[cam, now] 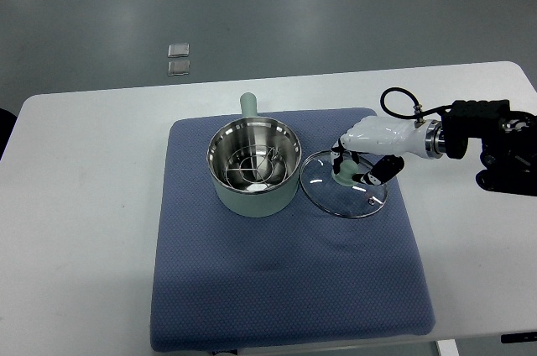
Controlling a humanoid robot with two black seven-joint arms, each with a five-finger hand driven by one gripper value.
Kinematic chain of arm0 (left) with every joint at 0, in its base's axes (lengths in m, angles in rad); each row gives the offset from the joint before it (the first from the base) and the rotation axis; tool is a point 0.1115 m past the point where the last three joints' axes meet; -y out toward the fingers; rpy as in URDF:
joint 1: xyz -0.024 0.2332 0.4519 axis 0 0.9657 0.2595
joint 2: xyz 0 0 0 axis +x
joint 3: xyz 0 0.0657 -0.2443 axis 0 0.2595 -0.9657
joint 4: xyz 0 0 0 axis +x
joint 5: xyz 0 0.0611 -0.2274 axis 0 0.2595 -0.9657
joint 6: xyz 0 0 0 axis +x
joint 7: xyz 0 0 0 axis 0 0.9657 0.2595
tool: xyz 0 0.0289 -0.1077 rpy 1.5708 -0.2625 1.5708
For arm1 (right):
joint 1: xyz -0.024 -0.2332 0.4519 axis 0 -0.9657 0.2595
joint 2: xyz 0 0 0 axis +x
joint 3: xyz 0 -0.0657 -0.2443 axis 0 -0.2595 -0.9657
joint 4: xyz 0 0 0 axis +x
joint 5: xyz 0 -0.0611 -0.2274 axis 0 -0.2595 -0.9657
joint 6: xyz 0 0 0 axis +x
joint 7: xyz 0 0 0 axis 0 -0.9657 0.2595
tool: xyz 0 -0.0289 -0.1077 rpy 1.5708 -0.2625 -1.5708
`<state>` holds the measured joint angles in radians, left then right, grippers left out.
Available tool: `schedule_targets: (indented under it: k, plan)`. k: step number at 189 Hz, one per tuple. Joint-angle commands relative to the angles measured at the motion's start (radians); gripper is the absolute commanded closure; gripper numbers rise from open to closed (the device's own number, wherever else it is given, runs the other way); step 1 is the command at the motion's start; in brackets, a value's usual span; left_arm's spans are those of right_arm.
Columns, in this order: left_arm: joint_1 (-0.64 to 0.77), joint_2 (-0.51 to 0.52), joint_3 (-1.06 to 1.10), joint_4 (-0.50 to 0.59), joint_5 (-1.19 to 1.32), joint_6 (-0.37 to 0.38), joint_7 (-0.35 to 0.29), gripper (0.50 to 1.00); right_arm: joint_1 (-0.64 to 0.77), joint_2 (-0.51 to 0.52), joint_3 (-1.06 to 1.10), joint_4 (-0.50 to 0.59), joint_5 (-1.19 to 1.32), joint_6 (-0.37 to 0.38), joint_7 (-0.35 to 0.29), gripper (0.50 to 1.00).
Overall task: Open lid and place right of pot
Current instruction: 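Carry the lid beside the pot and lower it onto the mat, then open the right hand to release the knob and pull away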
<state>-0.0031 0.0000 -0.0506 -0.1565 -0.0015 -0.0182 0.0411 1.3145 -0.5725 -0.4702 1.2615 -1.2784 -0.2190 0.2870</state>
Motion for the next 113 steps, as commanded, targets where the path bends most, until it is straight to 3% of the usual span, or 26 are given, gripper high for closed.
schedule_targets:
  k: [1,9,10,12,32,35,60,106,113]
  plan:
    - [0.000,0.000,0.000,0.000,0.000,0.000,0.000,0.500,-0.017,0.002,0.027,-0.002,0.002,0.001,0.001,0.993]
    - [0.000,0.000,0.000,0.000,0.000,0.000,0.000,0.500,-0.017,0.002,0.027,-0.002,0.002,0.001,0.001,0.993]
    - [0.000,0.000,0.000,0.000,0.000,0.000,-0.001,0.500,-0.017,0.002,0.028,-0.002,0.004,0.001,0.003,0.722]
    - [0.000,0.000,0.000,0.000,0.000,0.000,0.000,0.500,-0.017,0.002,0.030,-0.002,0.004,0.001,0.003,0.695]
    - [0.000,0.000,0.000,0.000,0.000,0.000,-0.001,0.500,-0.017,0.000,0.030,-0.002,0.005,0.009,0.006,0.679]
    - [0.000,0.000,0.000,0.000,0.000,0.000,0.000,0.500,-0.017,-0.001,0.030,-0.002,0.005,0.012,0.009,0.654]
    - [0.000,0.000,0.000,0.000,0.000,0.000,-0.001,0.500,-0.017,-0.012,0.031,-0.002,0.005,0.018,0.009,0.615]
    - [0.000,0.000,0.000,0.000,0.000,0.000,0.000,0.500,-0.031,-0.076,0.105,-0.004,0.010,0.018,0.012,0.615]
    - [-0.001,0.000,0.000,0.000,0.000,0.000,0.000,0.500,-0.083,-0.124,0.200,-0.011,0.016,0.020,0.014,0.615]
